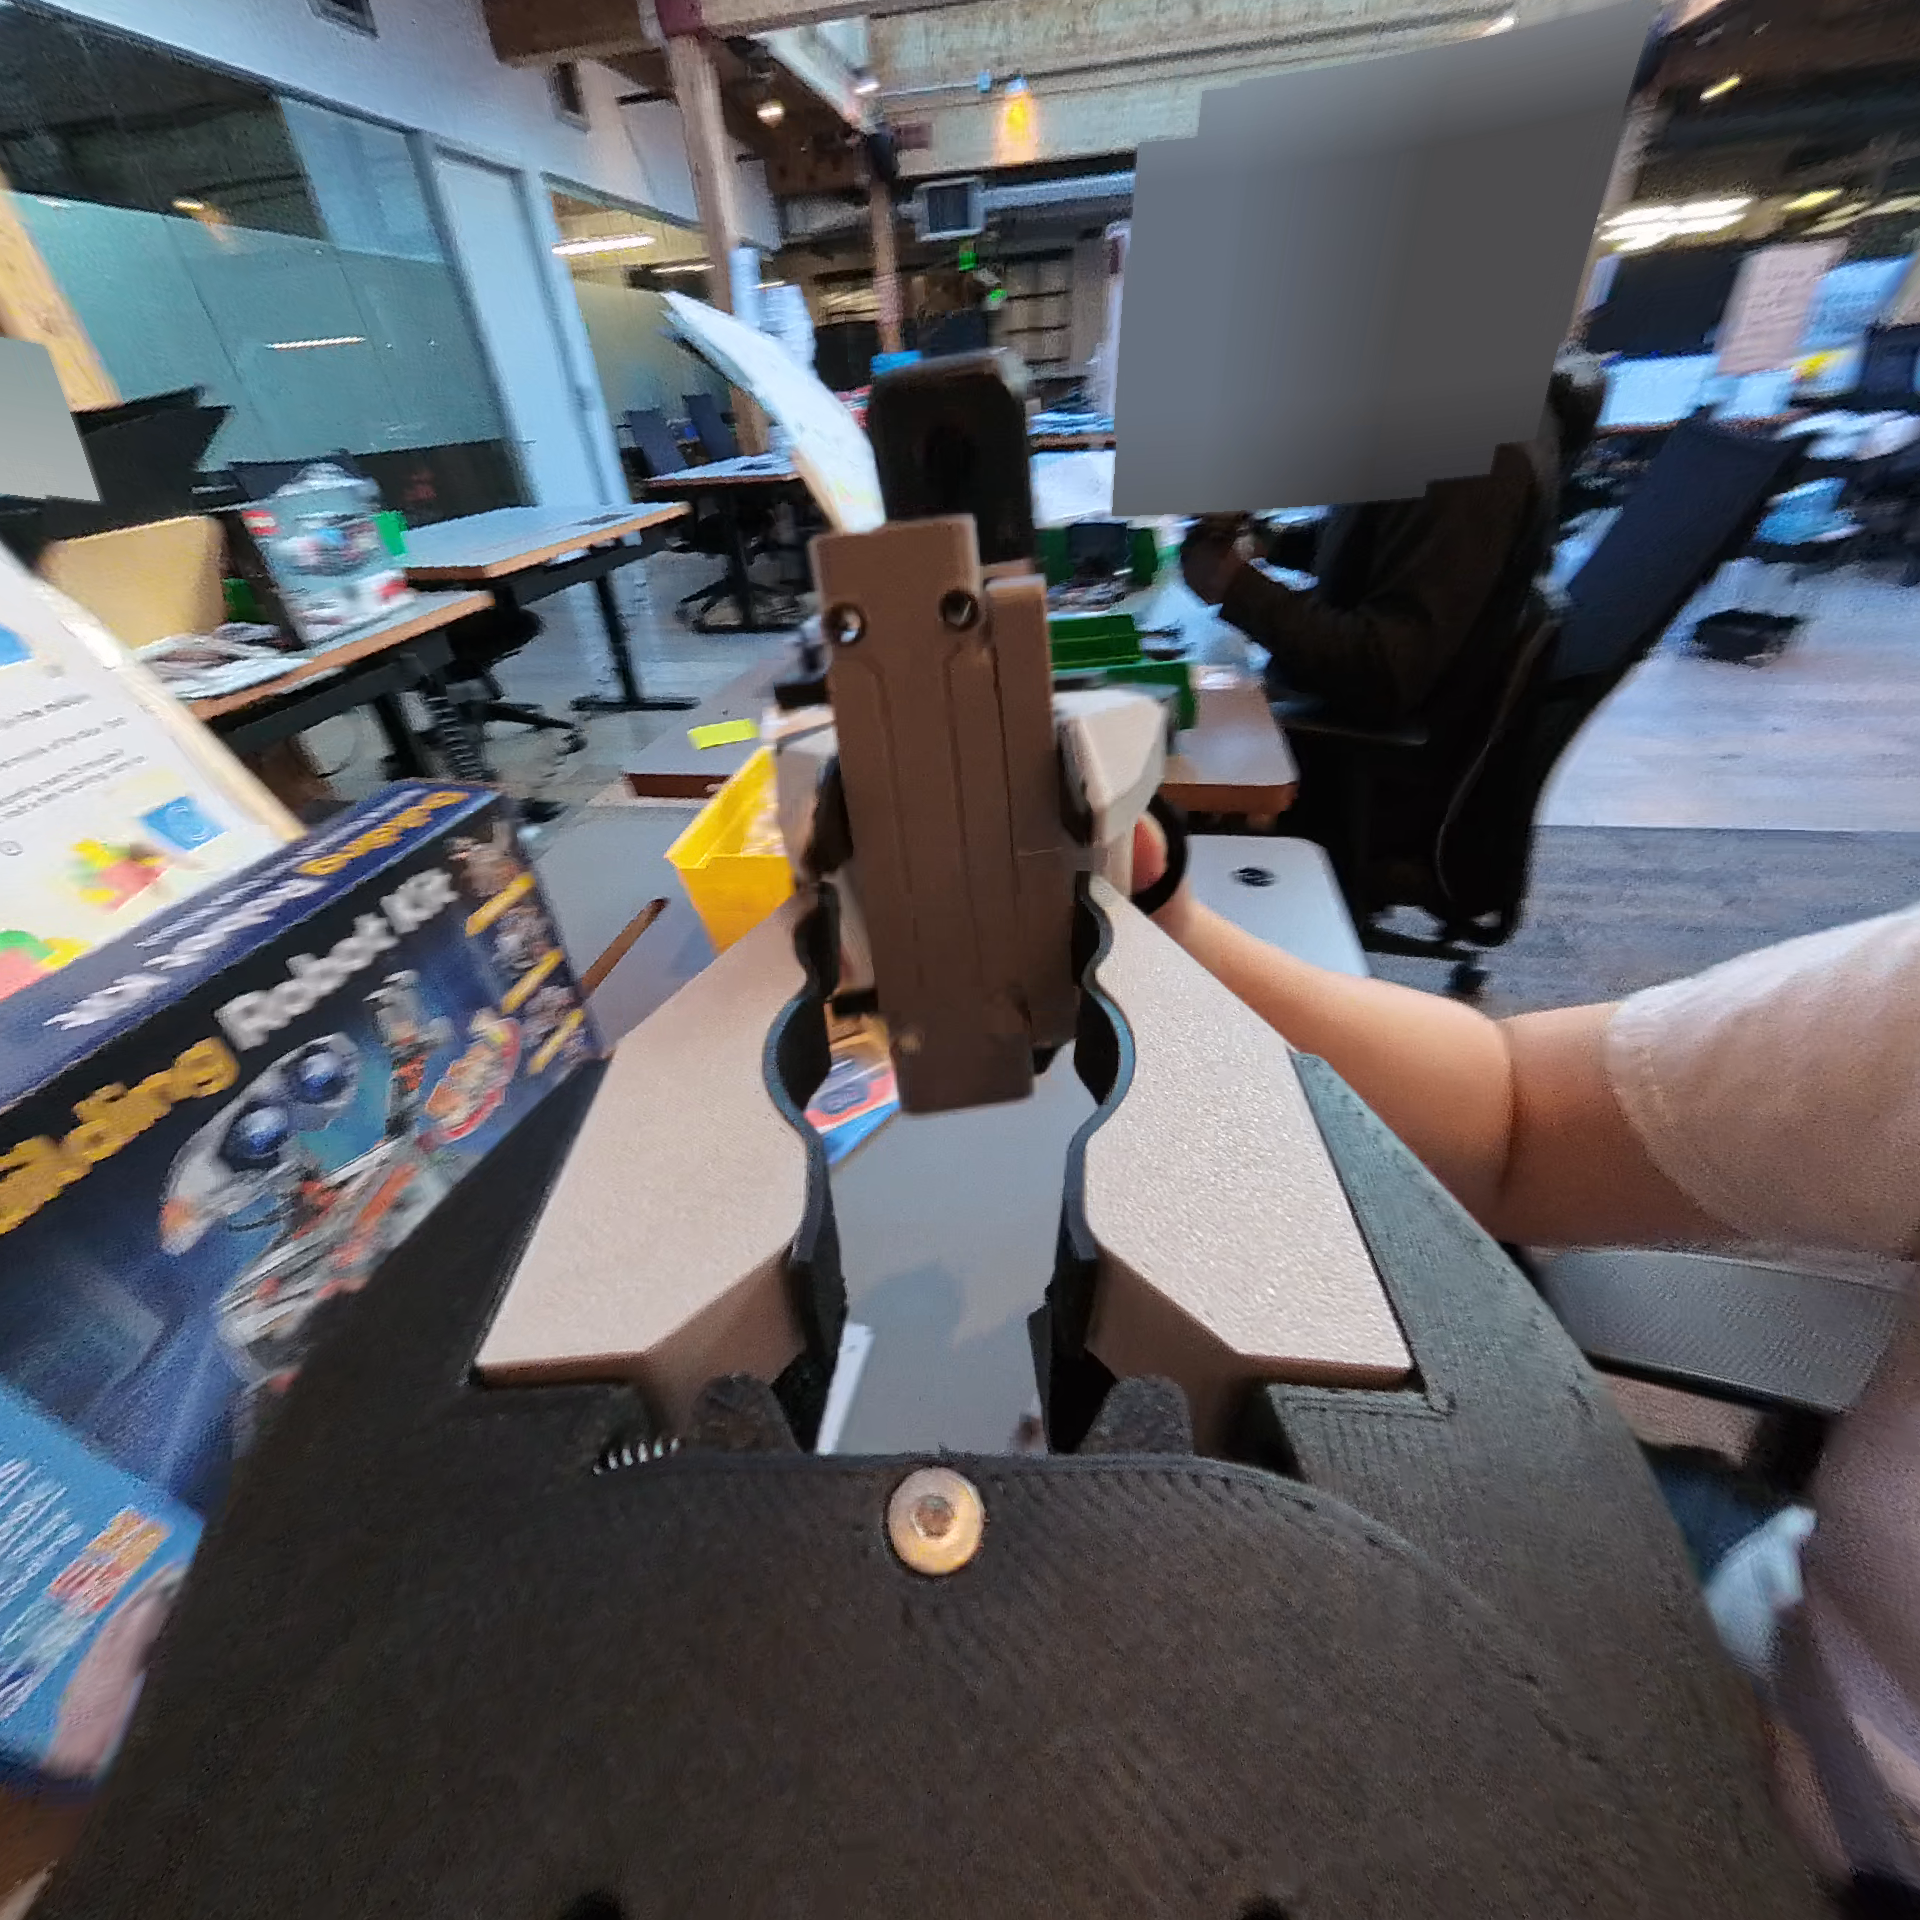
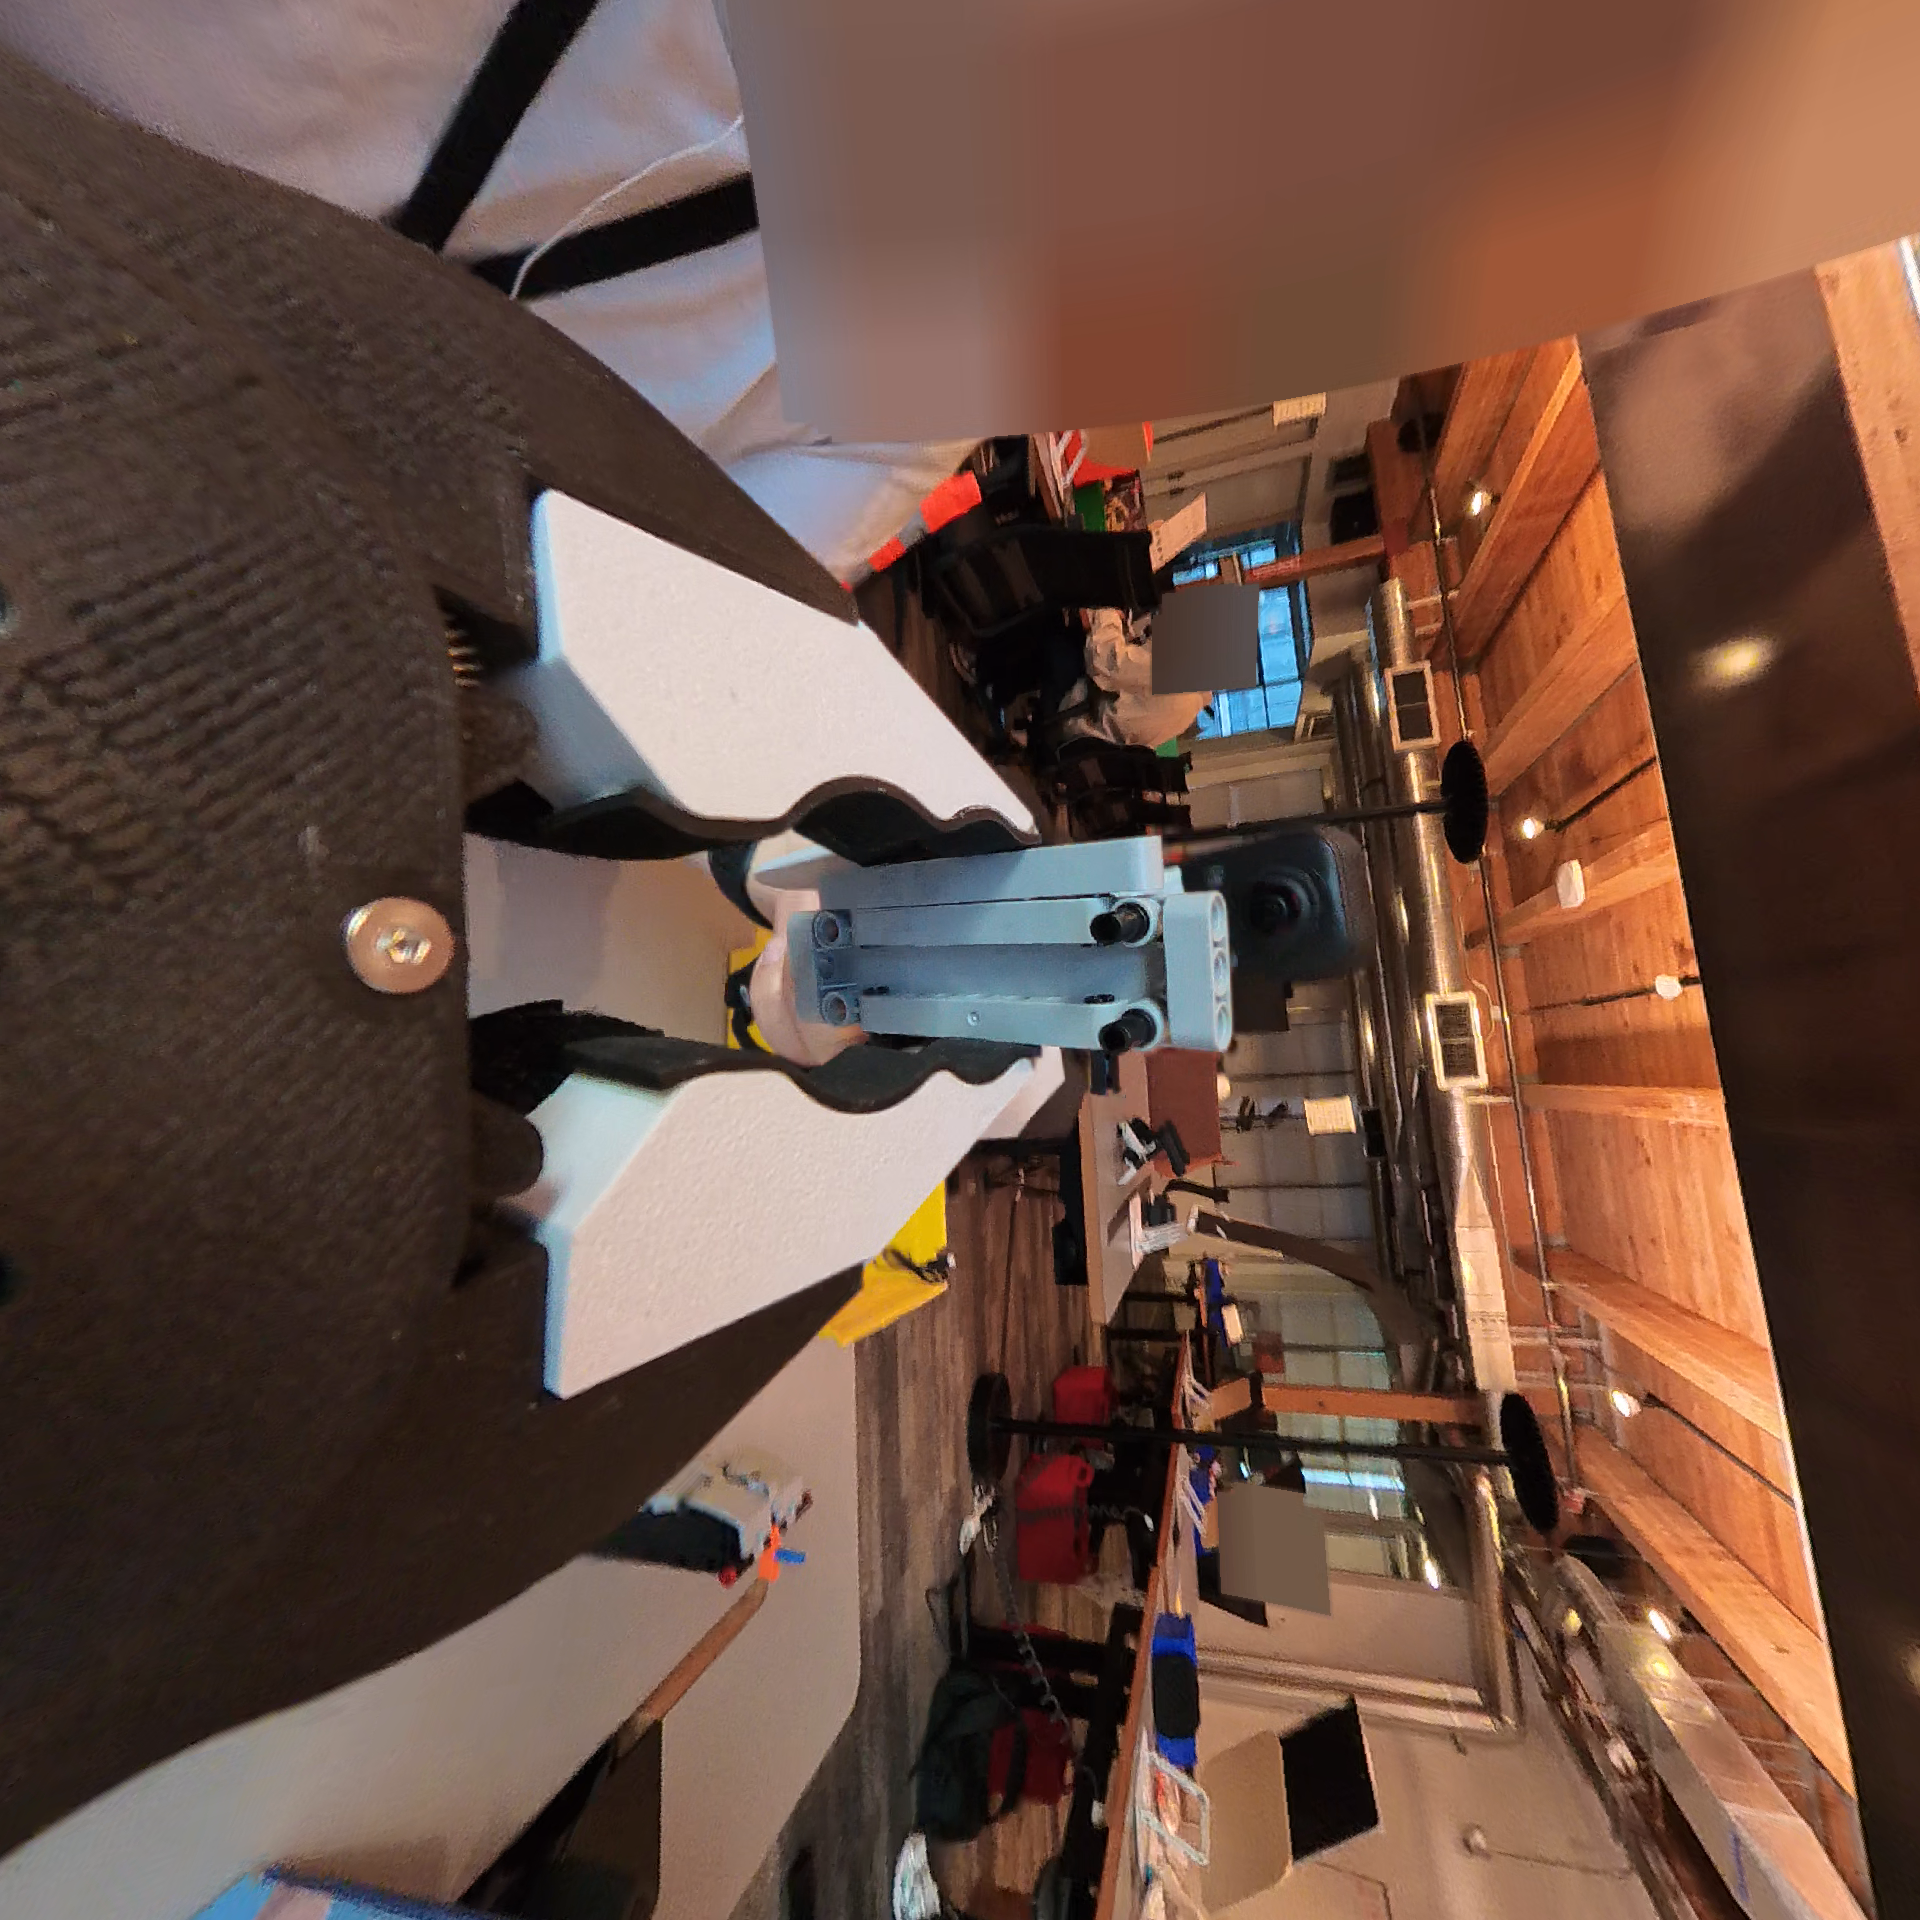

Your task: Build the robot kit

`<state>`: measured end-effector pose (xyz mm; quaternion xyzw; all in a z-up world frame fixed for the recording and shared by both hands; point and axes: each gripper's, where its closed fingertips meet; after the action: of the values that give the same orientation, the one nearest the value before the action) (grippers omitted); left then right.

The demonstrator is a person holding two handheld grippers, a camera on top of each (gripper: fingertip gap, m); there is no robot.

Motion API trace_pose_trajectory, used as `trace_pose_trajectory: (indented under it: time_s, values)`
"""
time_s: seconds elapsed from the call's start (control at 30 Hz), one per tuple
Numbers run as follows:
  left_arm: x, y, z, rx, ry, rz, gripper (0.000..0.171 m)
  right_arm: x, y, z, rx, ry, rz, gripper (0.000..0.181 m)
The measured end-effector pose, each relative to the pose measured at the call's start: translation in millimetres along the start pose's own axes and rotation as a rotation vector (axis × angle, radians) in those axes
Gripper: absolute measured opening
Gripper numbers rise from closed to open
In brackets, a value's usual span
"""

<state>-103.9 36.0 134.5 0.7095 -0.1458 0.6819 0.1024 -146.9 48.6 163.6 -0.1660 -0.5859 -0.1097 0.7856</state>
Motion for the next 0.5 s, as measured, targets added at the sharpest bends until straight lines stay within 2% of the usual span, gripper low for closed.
trace_pose_trajectory:
  time_s: [0.03,0.17,0.27,0.37,0.5]
  values:
    - [1.9,4.0,-0.3,-0.033,0.017,-0.018,0.036,0.4,-0.3,0.4,-0.002,0.012,0.01,0.034]
    - [3.8,8.2,1.1,-0.044,0.012,-0.031,0.035,3.6,-5.3,-1.5,0.007,0.01,-0.006,0.034]
    - [4.7,8.8,0.8,0.03,-0.038,0.047,0.035,15.6,-13.8,-8.3,0.069,0.063,0.03,0.042]
    - [5.8,17.0,2.4,0.078,-0.105,0.136,0.035,24.3,-24.0,-17.4,0.139,0.112,0.01,0.034]
    - [2.4,19.0,5.7,0.168,-0.198,0.231,0.035,21.3,-32.7,-20.4,0.18,0.109,-0.053,0.034]
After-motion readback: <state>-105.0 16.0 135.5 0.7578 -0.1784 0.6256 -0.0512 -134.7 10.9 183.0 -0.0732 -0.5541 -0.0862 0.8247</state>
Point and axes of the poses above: each gripper's, where its closed fingertips meet, z out along the fingers, x out of its top, y = z × x across the jaws, and after that the axes turned 9 degrees about -x, right-handed
